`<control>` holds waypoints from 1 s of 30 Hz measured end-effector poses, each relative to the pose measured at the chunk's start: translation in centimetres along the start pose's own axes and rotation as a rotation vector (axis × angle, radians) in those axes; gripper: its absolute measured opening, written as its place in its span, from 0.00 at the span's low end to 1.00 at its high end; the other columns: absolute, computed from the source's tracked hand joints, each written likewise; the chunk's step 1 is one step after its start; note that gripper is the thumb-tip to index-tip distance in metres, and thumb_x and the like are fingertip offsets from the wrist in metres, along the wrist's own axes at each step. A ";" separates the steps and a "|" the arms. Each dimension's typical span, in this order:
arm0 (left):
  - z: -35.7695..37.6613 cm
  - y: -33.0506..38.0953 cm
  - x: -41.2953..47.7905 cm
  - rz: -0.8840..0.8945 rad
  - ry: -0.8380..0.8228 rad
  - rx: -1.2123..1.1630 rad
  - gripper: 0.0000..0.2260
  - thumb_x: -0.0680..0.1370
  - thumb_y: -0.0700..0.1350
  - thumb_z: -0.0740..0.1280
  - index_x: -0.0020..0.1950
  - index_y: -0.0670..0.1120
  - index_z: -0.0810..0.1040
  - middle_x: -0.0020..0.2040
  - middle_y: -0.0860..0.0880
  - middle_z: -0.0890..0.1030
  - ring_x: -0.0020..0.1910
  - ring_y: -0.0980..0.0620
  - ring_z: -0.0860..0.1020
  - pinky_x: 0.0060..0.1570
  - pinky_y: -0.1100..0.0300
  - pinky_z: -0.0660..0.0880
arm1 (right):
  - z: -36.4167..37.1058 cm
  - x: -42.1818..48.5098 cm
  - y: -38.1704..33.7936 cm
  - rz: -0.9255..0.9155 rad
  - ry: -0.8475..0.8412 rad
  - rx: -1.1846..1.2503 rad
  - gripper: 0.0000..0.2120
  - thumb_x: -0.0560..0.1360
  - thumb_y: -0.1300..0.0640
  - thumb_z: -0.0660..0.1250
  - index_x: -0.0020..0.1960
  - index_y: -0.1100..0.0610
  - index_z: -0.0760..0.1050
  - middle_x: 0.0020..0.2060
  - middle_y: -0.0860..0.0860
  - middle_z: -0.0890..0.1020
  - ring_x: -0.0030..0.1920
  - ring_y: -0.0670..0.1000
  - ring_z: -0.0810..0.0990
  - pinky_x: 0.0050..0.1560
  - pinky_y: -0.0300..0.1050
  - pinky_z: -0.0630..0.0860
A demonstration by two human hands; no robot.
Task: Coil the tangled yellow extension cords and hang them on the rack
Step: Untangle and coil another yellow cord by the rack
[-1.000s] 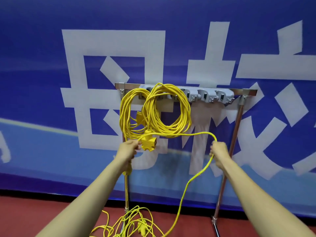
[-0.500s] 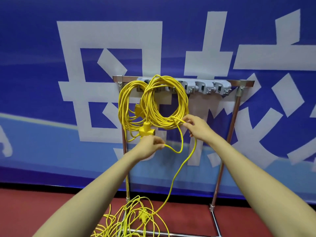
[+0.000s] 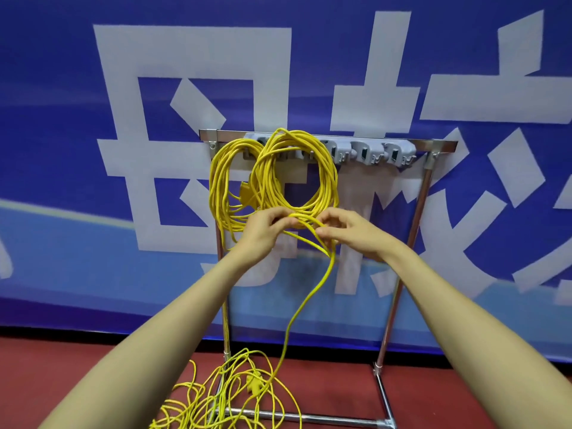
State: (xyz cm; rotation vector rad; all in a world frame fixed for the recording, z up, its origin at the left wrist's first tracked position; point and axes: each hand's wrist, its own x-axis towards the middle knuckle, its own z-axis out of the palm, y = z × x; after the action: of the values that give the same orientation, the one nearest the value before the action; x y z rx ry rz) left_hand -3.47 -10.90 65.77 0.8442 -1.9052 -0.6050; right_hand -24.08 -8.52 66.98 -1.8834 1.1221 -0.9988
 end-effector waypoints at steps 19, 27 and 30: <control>-1.5 -3.3 0.7 -0.335 0.142 -0.127 0.07 0.78 0.43 0.68 0.55 0.44 0.78 0.47 0.49 0.80 0.49 0.49 0.78 0.42 0.61 0.73 | 2.2 -2.6 6.6 0.201 0.271 0.276 0.03 0.79 0.64 0.62 0.51 0.62 0.71 0.35 0.55 0.78 0.31 0.48 0.81 0.36 0.40 0.79; 0.6 -3.4 -1.1 -0.170 -0.039 0.053 0.20 0.73 0.44 0.74 0.62 0.44 0.73 0.54 0.41 0.73 0.38 0.54 0.74 0.37 0.70 0.72 | 0.4 0.3 2.4 0.061 0.302 -0.152 0.05 0.78 0.62 0.64 0.45 0.56 0.77 0.32 0.51 0.79 0.31 0.48 0.73 0.35 0.41 0.71; 1.0 -2.6 -0.8 -0.121 -0.014 0.137 0.22 0.75 0.48 0.72 0.67 0.44 0.74 0.60 0.47 0.70 0.47 0.50 0.76 0.44 0.71 0.71 | 1.8 0.4 1.0 0.024 0.125 -0.203 0.05 0.77 0.59 0.65 0.48 0.58 0.80 0.33 0.49 0.79 0.32 0.42 0.74 0.35 0.34 0.70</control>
State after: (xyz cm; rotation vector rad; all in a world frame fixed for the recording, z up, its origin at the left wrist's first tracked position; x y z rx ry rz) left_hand -3.25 -11.92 63.03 1.0515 -1.9351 -0.5582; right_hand -22.77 -8.96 65.42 -1.9822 1.3604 -1.0332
